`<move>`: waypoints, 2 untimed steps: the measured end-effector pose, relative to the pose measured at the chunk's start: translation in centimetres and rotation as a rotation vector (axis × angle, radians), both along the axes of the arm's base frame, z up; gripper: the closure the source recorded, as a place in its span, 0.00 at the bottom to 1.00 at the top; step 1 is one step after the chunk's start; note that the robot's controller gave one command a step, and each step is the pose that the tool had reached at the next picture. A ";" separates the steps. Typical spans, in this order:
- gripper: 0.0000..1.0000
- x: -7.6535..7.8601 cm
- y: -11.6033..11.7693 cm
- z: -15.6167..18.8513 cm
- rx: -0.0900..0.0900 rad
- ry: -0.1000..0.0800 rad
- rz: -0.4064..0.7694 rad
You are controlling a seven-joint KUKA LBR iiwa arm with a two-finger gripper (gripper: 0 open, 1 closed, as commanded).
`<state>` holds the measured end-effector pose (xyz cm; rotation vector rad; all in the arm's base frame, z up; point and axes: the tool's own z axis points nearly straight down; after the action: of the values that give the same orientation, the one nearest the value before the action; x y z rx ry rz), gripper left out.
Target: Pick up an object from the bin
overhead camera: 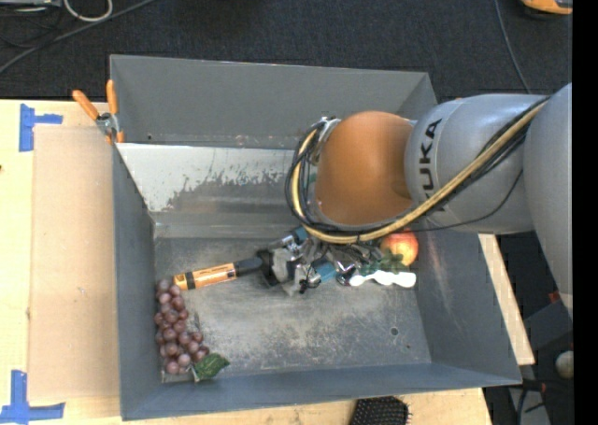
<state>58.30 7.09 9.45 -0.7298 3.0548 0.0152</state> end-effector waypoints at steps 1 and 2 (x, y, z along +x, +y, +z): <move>1.00 1.3 0.7 -1.4 0.003 0.001 -0.021; 1.00 3.9 2.6 -1.5 0.002 -0.002 0.036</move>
Offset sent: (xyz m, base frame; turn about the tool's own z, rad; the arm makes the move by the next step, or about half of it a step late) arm 0.0383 0.0246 -0.0142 -0.0384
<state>62.20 9.67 7.99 -0.7843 3.0394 0.0179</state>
